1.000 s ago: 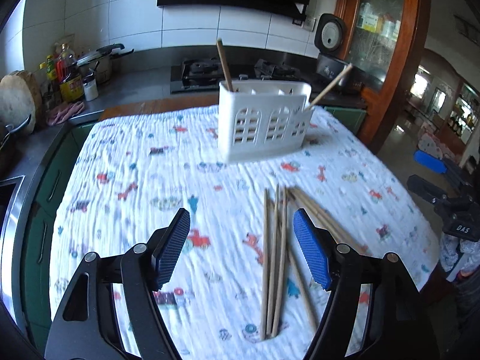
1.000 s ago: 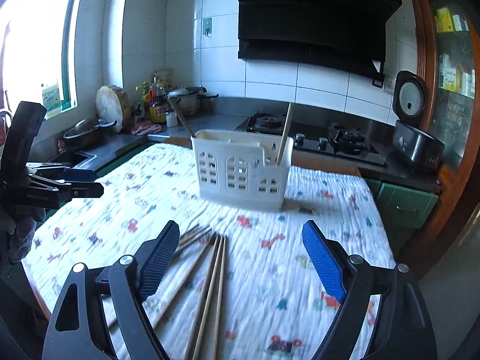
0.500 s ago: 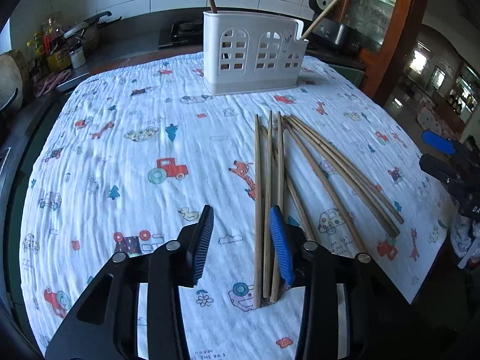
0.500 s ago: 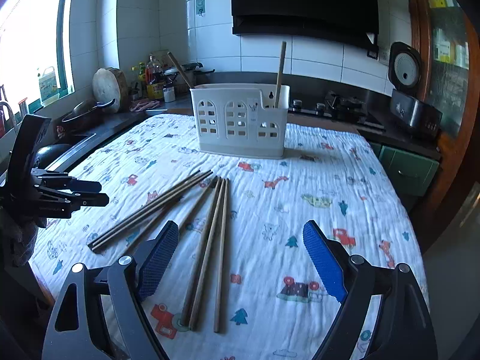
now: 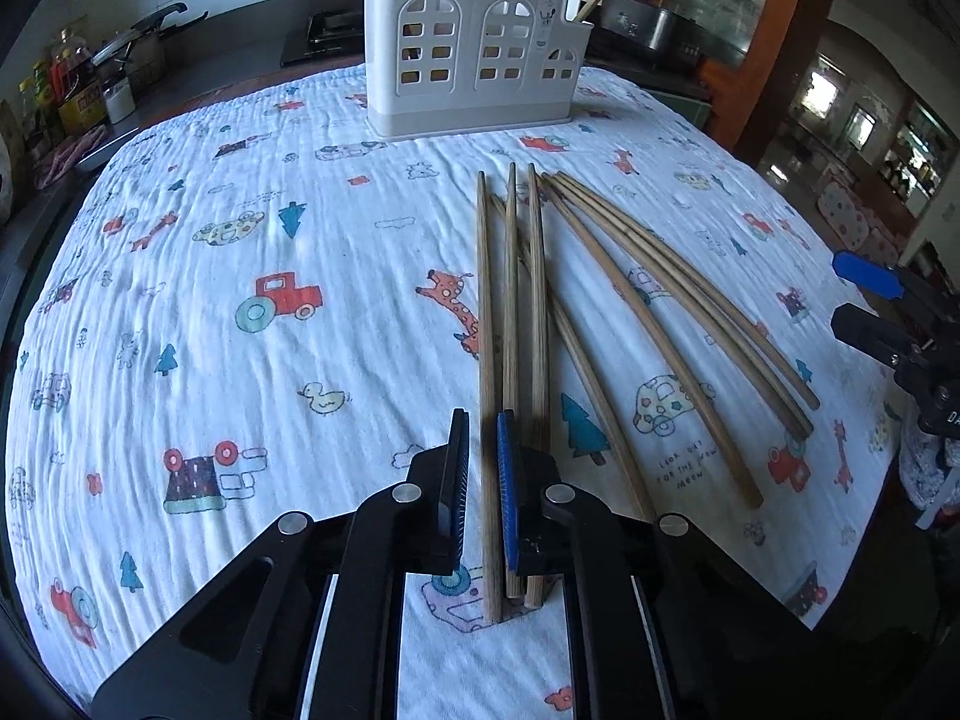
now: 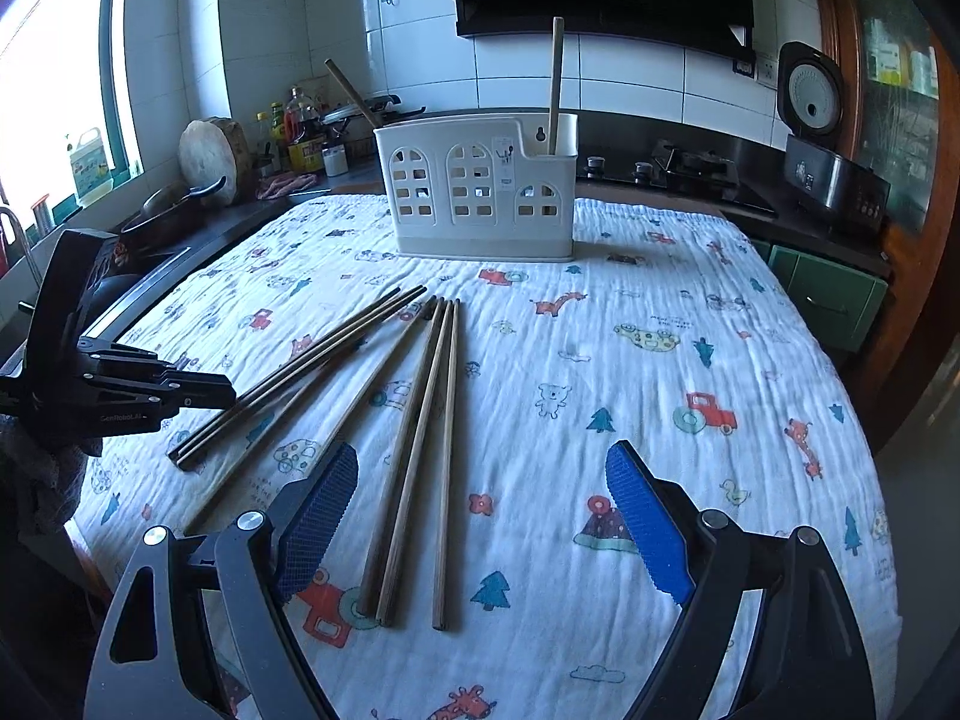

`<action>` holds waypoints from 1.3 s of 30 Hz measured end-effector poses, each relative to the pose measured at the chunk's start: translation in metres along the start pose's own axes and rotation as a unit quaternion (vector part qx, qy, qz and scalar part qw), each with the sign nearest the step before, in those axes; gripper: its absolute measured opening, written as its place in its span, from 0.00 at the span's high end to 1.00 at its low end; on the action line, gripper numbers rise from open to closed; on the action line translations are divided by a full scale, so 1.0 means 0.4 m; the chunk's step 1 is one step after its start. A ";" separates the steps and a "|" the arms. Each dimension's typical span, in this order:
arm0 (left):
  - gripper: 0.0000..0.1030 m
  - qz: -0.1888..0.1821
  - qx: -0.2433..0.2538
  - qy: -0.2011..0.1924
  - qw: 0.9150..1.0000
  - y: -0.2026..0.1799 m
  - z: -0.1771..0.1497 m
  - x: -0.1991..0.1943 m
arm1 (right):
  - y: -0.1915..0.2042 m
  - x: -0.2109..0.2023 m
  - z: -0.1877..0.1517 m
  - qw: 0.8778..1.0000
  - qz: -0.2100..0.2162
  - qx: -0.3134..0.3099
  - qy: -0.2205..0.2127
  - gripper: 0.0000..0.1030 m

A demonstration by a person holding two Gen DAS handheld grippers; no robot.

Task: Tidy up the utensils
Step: 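Close the right gripper on another chopstick while the left gripper holds the bundle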

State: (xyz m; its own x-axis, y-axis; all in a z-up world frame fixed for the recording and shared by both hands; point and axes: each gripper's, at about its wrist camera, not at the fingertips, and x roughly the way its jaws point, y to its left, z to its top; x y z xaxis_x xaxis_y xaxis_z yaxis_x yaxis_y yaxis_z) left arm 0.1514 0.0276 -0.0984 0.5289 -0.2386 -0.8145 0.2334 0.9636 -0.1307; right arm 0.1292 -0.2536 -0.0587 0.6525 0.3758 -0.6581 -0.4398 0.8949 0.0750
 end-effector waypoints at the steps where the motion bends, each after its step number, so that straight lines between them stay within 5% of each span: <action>1: 0.92 -0.002 -0.003 0.000 1.000 0.004 0.000 0.001 | -0.001 0.001 -0.001 1.000 0.000 0.001 0.000 0.21; 22: 0.92 -0.005 -0.005 0.017 1.000 -0.003 0.000 0.026 | 0.006 0.040 -0.014 1.000 0.004 -0.003 0.027 0.30; 39: 0.92 0.018 0.000 0.011 1.000 -0.020 -0.010 0.021 | 0.028 0.094 -0.026 0.997 0.015 -0.007 0.072 0.69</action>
State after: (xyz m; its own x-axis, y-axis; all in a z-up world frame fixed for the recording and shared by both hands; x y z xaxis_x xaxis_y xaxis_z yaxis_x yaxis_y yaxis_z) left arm 0.1506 0.0185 -0.1065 0.5193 -0.2021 -0.8304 0.2144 0.9714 -0.1023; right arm 0.1425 -0.2320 -0.0905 0.5438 0.3637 -0.7563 -0.4676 0.8797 0.0868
